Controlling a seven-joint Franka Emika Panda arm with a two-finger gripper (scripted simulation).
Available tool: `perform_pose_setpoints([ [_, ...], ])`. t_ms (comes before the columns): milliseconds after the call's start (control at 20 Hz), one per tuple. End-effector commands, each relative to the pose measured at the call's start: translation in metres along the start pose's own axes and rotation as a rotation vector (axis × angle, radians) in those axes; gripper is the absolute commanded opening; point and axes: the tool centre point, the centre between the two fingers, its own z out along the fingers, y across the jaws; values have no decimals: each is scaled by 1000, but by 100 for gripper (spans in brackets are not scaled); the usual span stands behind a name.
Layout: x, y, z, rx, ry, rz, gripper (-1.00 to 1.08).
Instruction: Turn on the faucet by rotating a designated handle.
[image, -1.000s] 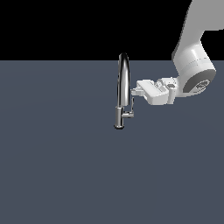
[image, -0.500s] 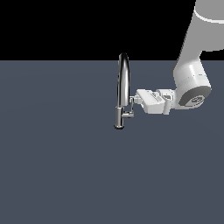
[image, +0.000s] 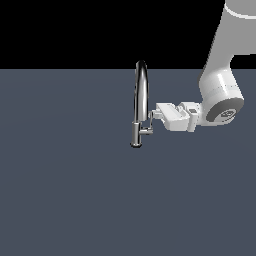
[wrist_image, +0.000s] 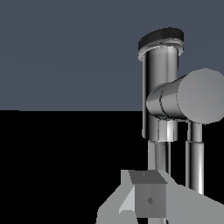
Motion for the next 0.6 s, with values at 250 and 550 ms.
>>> perform_pose_setpoints([
  [250,-5,18,0,0,0,-1,-100],
  [550,-9,33,0,0,0,-1,-100],
])
